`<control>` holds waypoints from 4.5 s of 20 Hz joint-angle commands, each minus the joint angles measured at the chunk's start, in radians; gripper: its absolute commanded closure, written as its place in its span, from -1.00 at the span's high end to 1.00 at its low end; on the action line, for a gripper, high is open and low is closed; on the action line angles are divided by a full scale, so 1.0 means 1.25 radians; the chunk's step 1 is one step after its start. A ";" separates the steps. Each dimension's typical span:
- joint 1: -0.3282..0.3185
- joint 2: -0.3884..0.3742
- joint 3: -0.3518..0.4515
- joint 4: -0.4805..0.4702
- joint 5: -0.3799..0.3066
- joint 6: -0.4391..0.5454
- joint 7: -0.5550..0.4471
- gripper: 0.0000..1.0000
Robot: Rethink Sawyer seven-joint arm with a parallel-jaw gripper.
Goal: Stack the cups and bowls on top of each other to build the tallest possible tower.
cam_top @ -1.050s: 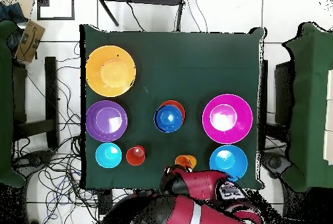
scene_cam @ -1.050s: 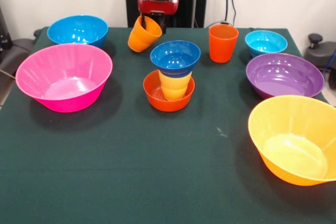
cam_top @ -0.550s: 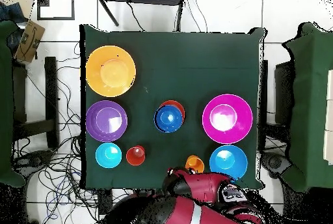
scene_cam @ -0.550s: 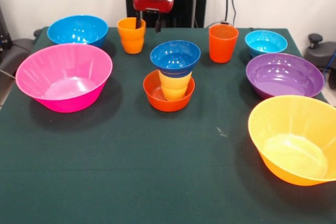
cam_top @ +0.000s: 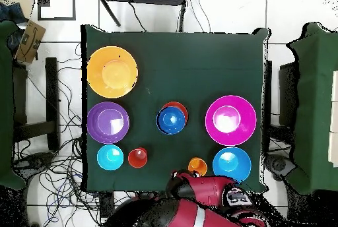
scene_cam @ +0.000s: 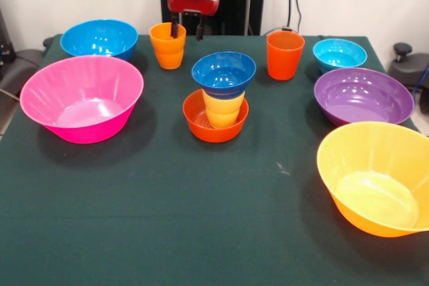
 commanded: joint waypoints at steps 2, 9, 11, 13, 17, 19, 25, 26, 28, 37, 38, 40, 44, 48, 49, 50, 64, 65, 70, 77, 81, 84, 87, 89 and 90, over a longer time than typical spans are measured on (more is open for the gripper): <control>-0.001 0.018 0.065 -0.066 -0.008 0.018 0.053 1.00; -0.024 0.024 0.088 -0.061 -0.012 0.014 0.048 -1.00; -0.029 0.024 0.095 -0.060 -0.011 0.015 0.048 -1.00; -0.031 0.011 0.104 -0.051 -0.008 0.029 0.045 -1.00; -0.046 -0.067 0.131 -0.027 0.006 0.101 0.015 -1.00; -0.066 -0.123 0.167 -0.011 0.019 0.154 -0.011 -1.00; -0.064 -0.292 0.247 0.000 0.139 0.353 -0.030 -1.00; -0.061 -0.308 0.259 -0.007 0.159 0.389 -0.032 -1.00; -0.048 -0.331 0.273 -0.037 0.194 0.457 -0.035 -1.00; -0.007 -0.348 0.301 -0.160 0.251 0.605 -0.034 -1.00; -0.003 -0.346 0.303 -0.172 0.254 0.612 -0.030 -1.00; 0.008 -0.340 0.305 -0.193 0.257 0.625 -0.020 -1.00; 0.023 -0.323 0.301 -0.211 0.261 0.590 0.007 -1.00; 0.030 -0.292 0.296 -0.236 0.256 0.579 0.011 -1.00; 0.030 -0.283 0.295 -0.241 0.252 0.574 0.011 -1.00; 0.031 -0.275 0.294 -0.249 0.250 0.572 0.011 -1.00; 0.054 -0.222 0.266 -0.282 0.238 0.564 0.036 -1.00; 0.058 -0.221 0.264 -0.279 0.237 0.557 0.040 -1.00; 0.073 -0.212 0.260 -0.265 0.240 0.535 0.058 -1.00; 0.087 -0.207 0.250 -0.260 0.230 0.511 0.067 -1.00; 0.092 -0.199 0.244 -0.262 0.222 0.492 0.071 -1.00; 0.097 -0.193 0.237 -0.259 0.215 0.481 0.073 -1.00; 0.096 -0.189 0.233 -0.250 0.210 0.464 0.070 -1.00; 0.096 -0.179 0.230 -0.250 0.206 0.453 0.067 -1.00; 0.097 -0.176 0.228 -0.248 0.203 0.449 0.065 -1.00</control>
